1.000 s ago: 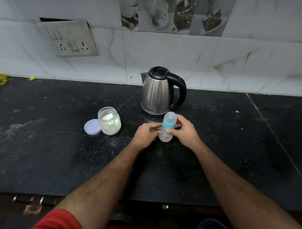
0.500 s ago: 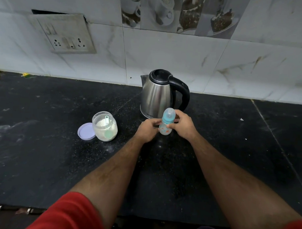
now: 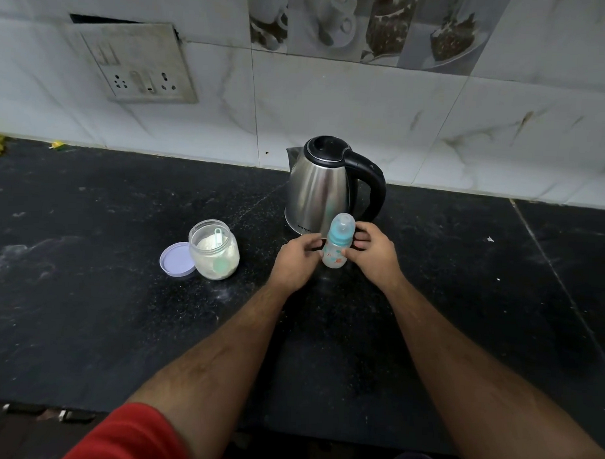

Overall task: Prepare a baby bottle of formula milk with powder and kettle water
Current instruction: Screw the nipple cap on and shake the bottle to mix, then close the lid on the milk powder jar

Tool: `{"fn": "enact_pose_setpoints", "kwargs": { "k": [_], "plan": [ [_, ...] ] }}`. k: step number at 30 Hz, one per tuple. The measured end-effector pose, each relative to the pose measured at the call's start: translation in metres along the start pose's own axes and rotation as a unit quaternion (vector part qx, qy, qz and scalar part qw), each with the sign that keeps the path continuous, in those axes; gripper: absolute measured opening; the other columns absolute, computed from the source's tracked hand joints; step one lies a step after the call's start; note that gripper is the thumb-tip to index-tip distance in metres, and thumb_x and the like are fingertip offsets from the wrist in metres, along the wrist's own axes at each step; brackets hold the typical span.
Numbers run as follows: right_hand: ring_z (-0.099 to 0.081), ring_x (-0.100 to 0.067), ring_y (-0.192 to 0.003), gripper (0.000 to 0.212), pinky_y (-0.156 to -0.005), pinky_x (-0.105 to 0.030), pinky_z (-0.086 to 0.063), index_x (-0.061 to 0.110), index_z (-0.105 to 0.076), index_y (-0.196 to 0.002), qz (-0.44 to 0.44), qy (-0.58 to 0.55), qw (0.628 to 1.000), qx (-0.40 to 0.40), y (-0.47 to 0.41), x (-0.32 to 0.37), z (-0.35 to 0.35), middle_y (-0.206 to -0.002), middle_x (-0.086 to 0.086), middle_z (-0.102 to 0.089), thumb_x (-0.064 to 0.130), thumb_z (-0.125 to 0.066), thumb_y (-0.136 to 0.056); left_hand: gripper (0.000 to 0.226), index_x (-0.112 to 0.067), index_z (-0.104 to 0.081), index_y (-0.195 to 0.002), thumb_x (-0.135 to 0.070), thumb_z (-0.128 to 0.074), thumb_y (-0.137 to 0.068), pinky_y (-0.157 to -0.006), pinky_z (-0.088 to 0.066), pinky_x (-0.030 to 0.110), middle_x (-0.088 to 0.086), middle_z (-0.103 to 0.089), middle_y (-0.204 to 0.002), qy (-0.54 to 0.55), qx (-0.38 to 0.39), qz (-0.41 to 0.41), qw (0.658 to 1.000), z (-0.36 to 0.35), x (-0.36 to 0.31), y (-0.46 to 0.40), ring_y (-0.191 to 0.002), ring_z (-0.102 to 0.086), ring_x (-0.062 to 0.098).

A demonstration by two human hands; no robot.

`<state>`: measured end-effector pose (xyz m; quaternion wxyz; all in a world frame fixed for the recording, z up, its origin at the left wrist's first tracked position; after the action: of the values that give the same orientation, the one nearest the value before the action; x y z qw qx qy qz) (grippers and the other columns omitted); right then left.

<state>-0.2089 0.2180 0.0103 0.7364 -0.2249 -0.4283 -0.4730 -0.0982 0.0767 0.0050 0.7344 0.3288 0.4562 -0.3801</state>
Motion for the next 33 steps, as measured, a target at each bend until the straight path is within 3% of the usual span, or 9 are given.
{"fn": "enact_pose_setpoints", "kwargs": {
  "k": [5,13,18,23,29,31,33],
  "plan": [
    [-0.062,-0.012,-0.083,0.051,-0.078,-0.028,-0.054,0.019,-0.059,-0.127,0.048,0.056,0.993,-0.093,0.042,-0.002,0.000,-0.099,0.002,-0.061,0.020,-0.079,-0.081,0.036,-0.017,-0.064,-0.128,-0.013,-0.065,-0.093,-0.104,-0.049,0.032,-0.005,-0.071,-0.117,0.018,0.001,-0.020,1.000,0.008,0.020,0.033,-0.106,-0.065,0.003],
    [-0.061,-0.011,-0.074,0.032,-0.074,-0.024,-0.052,0.019,-0.064,-0.112,0.061,-0.001,0.998,-0.026,0.087,0.003,-0.046,-0.085,0.003,-0.063,0.018,-0.076,-0.083,0.025,-0.022,-0.069,-0.118,-0.015,-0.064,-0.094,-0.091,-0.056,0.031,-0.011,-0.073,-0.110,0.037,-0.037,0.003,0.999,0.041,0.062,0.081,-0.096,-0.068,-0.001],
    [-0.062,-0.011,-0.076,0.032,-0.073,-0.024,-0.054,0.019,-0.065,-0.113,0.059,0.000,0.997,0.039,0.100,0.011,-0.082,-0.087,0.003,-0.063,0.019,-0.076,-0.083,0.021,-0.023,-0.071,-0.112,-0.015,-0.065,-0.094,-0.091,-0.057,0.035,-0.011,-0.074,-0.104,0.039,-0.074,0.026,0.996,0.073,0.081,0.098,-0.094,-0.069,0.002],
    [-0.061,-0.011,-0.075,0.031,-0.073,-0.027,-0.056,0.020,-0.066,-0.111,0.056,0.005,0.996,0.069,0.097,0.026,-0.114,-0.089,0.004,-0.063,0.019,-0.077,-0.082,0.022,-0.037,-0.070,-0.097,-0.016,-0.066,-0.092,-0.089,-0.058,0.040,-0.010,-0.076,-0.096,0.032,-0.119,0.057,0.991,0.112,0.102,0.104,-0.091,-0.071,0.006],
    [-0.062,-0.012,-0.079,0.040,-0.082,-0.035,-0.059,0.019,-0.063,-0.117,0.036,-0.001,0.995,0.093,0.075,0.052,-0.145,-0.098,0.001,-0.063,0.016,-0.079,-0.080,0.016,-0.027,-0.071,-0.092,-0.013,-0.073,-0.087,-0.087,-0.058,0.045,-0.005,-0.073,-0.084,0.039,-0.202,0.077,0.976,0.159,0.116,0.095,-0.074,-0.065,0.007],
    [-0.063,-0.013,-0.091,0.050,-0.088,-0.034,-0.056,0.019,-0.059,-0.125,0.034,0.003,0.993,0.110,0.065,0.061,-0.154,-0.110,-0.002,-0.063,0.014,-0.079,-0.080,0.021,-0.027,-0.067,-0.094,-0.013,-0.078,-0.083,-0.092,-0.056,0.043,-0.007,-0.072,-0.091,0.044,-0.209,0.072,0.974,0.172,0.114,0.087,-0.080,-0.067,0.007],
    [-0.060,-0.016,-0.108,0.064,-0.095,-0.032,-0.051,0.019,-0.050,-0.136,0.036,0.022,0.989,0.139,0.055,0.070,-0.162,-0.126,-0.004,-0.059,0.011,-0.078,-0.080,0.038,-0.022,-0.065,-0.111,-0.019,-0.083,-0.077,-0.095,-0.054,0.035,-0.009,-0.069,-0.108,0.023,-0.189,0.067,0.980,0.182,0.109,0.078,-0.094,-0.067,0.008]
  ]
}}
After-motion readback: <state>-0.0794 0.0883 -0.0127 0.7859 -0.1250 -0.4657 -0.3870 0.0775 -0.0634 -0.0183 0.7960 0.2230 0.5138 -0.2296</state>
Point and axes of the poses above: each hand's wrist, its own y-axis away from the middle knuckle, its own z-axis out of the back of the hand, x = y × z, the point moved 2 cm from there along -y, towards the middle knuckle
